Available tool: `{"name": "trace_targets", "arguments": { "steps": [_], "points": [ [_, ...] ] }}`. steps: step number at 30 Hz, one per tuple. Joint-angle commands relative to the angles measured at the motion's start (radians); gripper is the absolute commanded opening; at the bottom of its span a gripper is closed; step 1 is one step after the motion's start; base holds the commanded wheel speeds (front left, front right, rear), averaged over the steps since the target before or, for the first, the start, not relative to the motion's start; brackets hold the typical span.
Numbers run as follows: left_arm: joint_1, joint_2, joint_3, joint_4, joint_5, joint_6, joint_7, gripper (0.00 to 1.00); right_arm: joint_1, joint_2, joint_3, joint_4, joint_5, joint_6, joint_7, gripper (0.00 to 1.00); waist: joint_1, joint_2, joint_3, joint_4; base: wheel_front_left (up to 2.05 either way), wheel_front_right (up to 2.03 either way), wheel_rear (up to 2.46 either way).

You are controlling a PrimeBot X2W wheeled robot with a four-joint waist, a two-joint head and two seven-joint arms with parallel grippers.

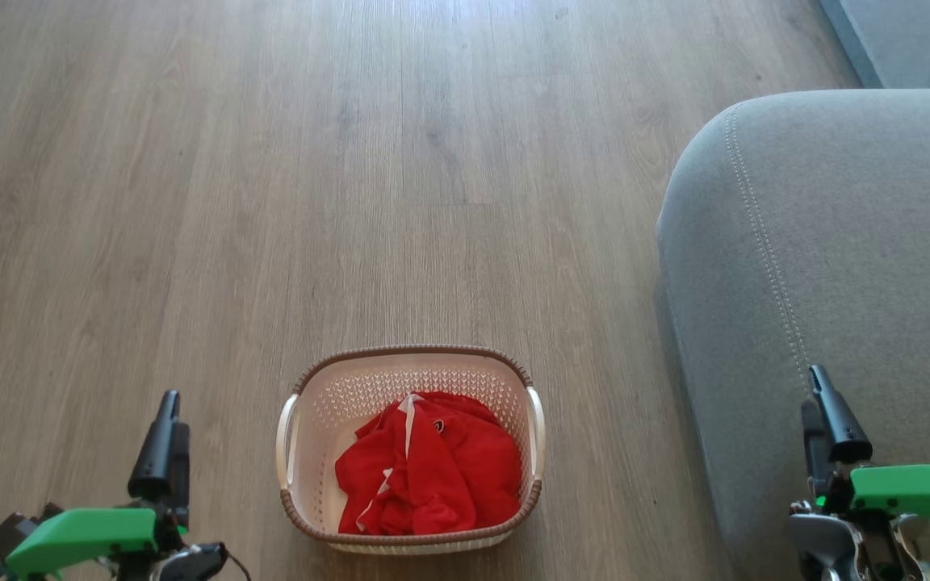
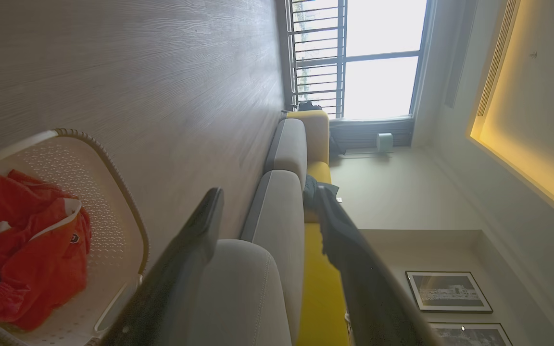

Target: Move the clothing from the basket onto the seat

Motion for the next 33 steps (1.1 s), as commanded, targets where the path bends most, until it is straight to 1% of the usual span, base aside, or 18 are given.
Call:
{"name": "trace_targets", "arguments": {
  "steps": [1,8,18,33],
  "points": [
    [-0.055,0.006,0.025,-0.044,0.015,-0.002,-0.013,1.0,-0.052,-0.005,-0.005,-0.039,-0.018,0.0,-0.009,1.0,0.0,0.0,0.0,0.0,0.0,0.0,0.0],
    [-0.067,0.006,0.036,-0.094,0.083,-0.003,-0.033,1.0,-0.074,-0.006,-0.011,-0.077,-0.103,0.0,-0.03,1.0,0.0,0.0,0.005,0.004,0.0,0.0,0.0],
    [-0.085,0.007,0.06,-0.149,0.169,-0.004,-0.063,1.0,-0.098,-0.007,0.015,-0.177,-0.301,0.0,-0.059,1.0,0.0,0.0,0.01,0.007,0.0,0.0,0.0],
    [-0.122,0.009,0.117,-0.262,0.389,0.0,-0.108,1.0,-0.13,-0.009,0.061,-0.284,-0.594,0.0,-0.104,1.0,0.0,0.0,0.019,0.014,0.0,0.0,0.0]
  ]
}}
